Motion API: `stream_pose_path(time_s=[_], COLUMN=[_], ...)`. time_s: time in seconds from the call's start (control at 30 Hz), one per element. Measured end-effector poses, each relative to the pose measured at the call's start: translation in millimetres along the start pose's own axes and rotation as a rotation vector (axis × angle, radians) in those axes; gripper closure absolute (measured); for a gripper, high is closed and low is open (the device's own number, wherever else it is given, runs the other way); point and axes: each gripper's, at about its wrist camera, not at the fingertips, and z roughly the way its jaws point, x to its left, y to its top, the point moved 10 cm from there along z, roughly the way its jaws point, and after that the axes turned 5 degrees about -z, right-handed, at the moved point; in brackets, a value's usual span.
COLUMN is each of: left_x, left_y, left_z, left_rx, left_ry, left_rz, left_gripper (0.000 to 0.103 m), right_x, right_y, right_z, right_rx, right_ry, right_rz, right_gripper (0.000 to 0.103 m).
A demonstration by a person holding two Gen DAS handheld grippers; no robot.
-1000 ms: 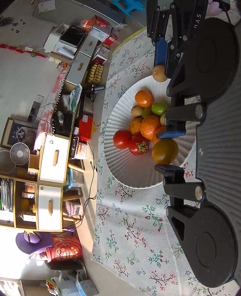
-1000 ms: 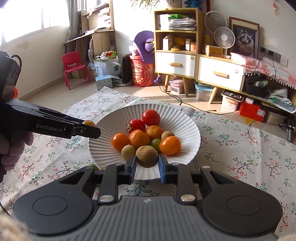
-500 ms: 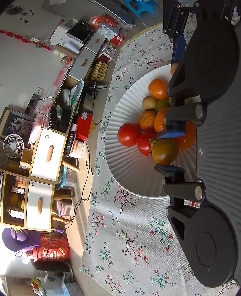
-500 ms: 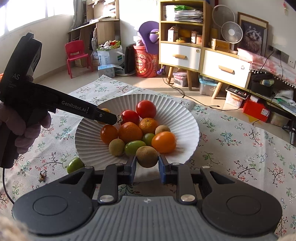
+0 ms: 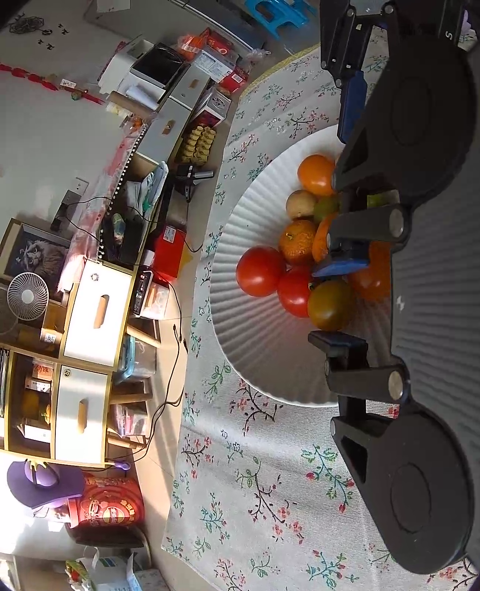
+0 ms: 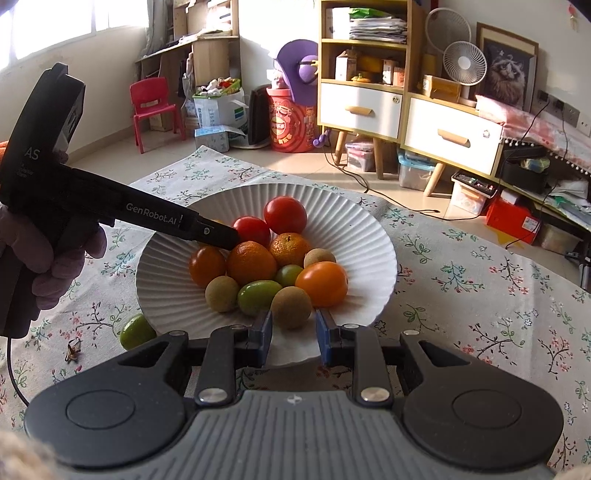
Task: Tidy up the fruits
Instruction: 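Carry the yellow tomato and kiwi into the white plate and open both tools, then withdraw both tools toward the green lime and the last brown kiwi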
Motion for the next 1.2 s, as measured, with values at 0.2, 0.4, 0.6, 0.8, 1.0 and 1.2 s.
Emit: stream_pose_path(time_s=[0.2, 0.4, 0.6, 0.8, 1.0, 1.2], left_x=[-2, -6, -3, 3, 4, 6], left_y=[-3, -11, -23, -41, -57, -66], left_z=[-9, -28, -46, -55, -63, -66], left_rx=[-0.013, -0.016, -0.024, -0.005, 0.010, 0.001], left_ry=[0.008, 0.030, 0.058, 0.098, 0.139, 0.172], left_rz=[0.031, 0.098, 0.126, 0.123, 0.139, 0.144], left_gripper=[0.061, 0.045, 0.029, 0.019, 0.008, 0.006], right_x=[-1, 4, 15, 28, 34, 32], right_y=[5, 5, 2, -3, -16, -34], right_z=[-9, -14, -26, -37, -41, -39], right_rx=[-0.026, -0.028, -0.025, -0.024, -0.011, 0.023], right_ry=[-0.018, -0.044, -0.049, -0.050, -0.075, -0.102], right_rz=[0.007, 0.004, 0.011, 0.041, 0.050, 0.119], right_gripper=[0.075, 0.055, 0.037, 0.025, 0.014, 0.006])
